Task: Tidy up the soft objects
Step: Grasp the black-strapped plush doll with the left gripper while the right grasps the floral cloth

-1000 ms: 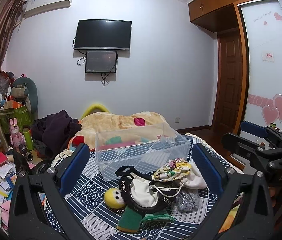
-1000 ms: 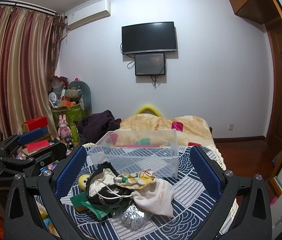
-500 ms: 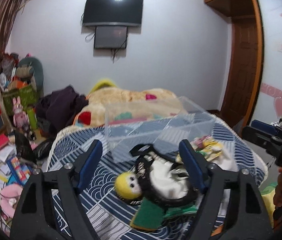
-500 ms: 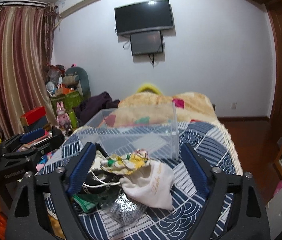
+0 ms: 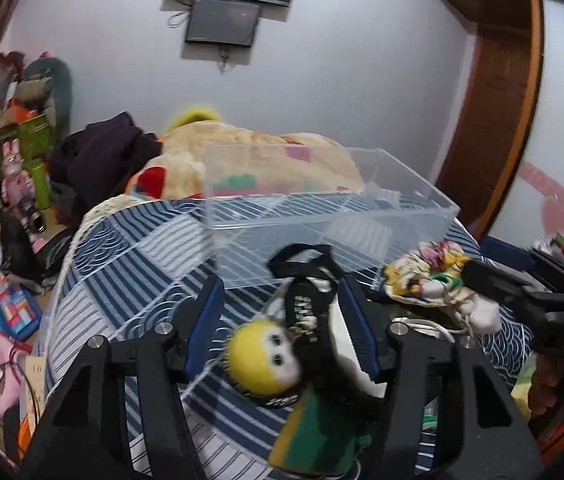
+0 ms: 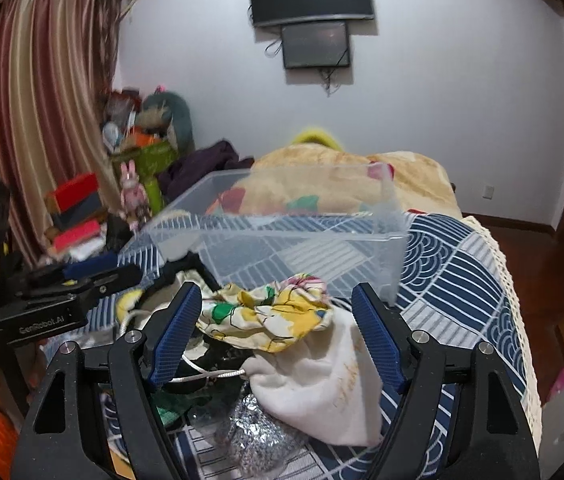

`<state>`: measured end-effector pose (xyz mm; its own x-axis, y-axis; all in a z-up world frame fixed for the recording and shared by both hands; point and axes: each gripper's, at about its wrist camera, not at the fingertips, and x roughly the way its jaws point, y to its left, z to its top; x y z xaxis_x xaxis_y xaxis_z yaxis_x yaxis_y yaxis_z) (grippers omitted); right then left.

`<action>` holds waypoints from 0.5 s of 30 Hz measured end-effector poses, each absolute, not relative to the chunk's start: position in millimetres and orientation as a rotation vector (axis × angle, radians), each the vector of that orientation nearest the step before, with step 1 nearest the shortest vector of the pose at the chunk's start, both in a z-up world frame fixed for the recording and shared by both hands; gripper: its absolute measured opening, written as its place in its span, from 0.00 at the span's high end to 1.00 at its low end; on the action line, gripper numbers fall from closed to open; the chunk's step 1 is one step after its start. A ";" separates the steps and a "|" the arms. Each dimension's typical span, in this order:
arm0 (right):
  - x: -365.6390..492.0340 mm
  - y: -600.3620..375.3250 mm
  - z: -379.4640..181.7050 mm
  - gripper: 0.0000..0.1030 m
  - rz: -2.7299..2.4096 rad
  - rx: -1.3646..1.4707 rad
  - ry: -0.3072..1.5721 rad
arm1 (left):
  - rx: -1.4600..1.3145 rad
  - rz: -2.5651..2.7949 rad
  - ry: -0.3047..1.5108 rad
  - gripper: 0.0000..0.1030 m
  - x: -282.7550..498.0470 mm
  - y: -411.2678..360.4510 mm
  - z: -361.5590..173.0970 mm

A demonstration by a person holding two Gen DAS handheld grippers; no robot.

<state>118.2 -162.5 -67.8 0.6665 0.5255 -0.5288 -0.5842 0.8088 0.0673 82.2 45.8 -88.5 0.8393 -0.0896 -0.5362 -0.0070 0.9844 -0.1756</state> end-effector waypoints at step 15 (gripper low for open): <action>126.3 -169.5 -78.7 0.85 0.594 -0.143 0.572 | -0.143 -0.068 0.631 0.81 100.3 34.0 -107.8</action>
